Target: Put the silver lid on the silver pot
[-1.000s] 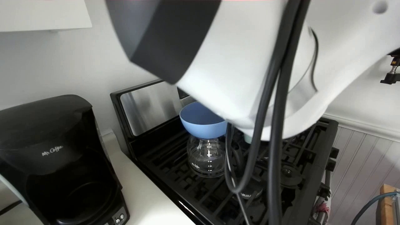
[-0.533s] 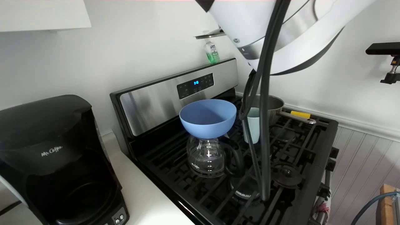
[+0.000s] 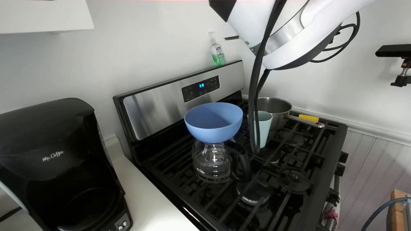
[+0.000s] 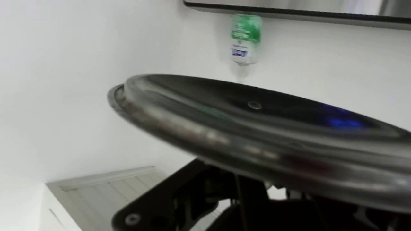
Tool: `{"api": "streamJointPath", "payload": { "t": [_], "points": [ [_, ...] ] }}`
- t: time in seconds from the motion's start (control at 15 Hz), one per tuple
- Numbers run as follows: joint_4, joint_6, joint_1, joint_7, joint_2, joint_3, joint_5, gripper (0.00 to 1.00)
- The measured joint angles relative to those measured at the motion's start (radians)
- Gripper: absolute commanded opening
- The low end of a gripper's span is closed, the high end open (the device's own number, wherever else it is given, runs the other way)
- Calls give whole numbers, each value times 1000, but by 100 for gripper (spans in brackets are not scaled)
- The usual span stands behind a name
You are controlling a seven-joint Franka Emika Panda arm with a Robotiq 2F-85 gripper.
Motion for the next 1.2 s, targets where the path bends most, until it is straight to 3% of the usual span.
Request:
{"api": "streamJointPath", "payload": {
  "t": [0.27,0.47,0.73,0.87,1.2],
  "points": [
    [-6,2,-128,19,15,-41,36,2],
    [-15,2,-163,24,49,-77,120,2],
    [-49,1,-166,57,115,-86,240,8],
    [-59,5,-150,77,133,-75,254,2],
    [-56,-6,-149,144,150,-74,237,2]
  ]
}}
